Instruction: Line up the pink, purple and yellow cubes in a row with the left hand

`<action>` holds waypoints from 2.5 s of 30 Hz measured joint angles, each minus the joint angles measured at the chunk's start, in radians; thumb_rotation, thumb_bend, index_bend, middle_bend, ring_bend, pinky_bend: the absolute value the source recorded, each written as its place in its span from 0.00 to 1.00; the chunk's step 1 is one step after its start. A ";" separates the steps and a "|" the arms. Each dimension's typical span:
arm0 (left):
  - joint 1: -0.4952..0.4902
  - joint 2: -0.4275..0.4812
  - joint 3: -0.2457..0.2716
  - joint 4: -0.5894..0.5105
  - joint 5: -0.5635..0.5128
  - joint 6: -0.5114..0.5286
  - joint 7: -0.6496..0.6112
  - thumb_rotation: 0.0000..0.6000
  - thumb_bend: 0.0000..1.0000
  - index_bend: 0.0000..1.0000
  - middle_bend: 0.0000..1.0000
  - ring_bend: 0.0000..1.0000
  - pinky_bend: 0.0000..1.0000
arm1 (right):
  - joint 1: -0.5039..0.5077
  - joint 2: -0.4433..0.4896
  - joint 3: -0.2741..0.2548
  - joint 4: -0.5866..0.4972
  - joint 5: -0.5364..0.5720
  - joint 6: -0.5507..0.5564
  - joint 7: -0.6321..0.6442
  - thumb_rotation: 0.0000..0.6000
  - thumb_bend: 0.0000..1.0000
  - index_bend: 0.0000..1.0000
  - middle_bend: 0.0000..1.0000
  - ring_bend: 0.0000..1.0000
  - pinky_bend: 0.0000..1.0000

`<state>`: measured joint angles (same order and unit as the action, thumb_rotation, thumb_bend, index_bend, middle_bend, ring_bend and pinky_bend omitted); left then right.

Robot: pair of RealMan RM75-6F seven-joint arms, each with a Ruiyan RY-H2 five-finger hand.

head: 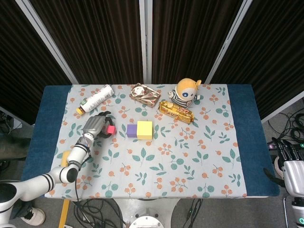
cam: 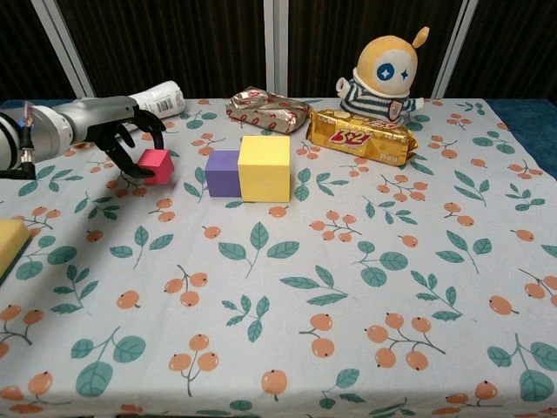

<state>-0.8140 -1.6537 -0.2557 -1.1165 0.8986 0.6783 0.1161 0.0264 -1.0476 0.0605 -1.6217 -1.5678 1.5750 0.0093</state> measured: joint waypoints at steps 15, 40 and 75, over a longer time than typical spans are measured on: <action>-0.095 -0.069 -0.016 0.069 -0.193 -0.037 0.116 1.00 0.34 0.55 0.23 0.15 0.26 | -0.001 -0.001 0.003 0.014 0.011 -0.003 0.017 1.00 0.09 0.01 0.16 0.11 0.23; -0.118 -0.081 0.010 0.046 -0.254 -0.017 0.153 1.00 0.33 0.52 0.23 0.15 0.26 | -0.003 -0.005 0.003 0.030 0.017 -0.005 0.033 1.00 0.09 0.01 0.16 0.11 0.23; -0.072 0.014 0.069 -0.096 -0.147 0.086 0.170 1.00 0.25 0.25 0.15 0.12 0.25 | -0.003 -0.005 0.004 0.034 0.008 0.001 0.041 1.00 0.10 0.01 0.16 0.11 0.23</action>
<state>-0.8861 -1.6395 -0.1862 -1.2123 0.7515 0.7644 0.2858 0.0229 -1.0526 0.0645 -1.5875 -1.5601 1.5765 0.0504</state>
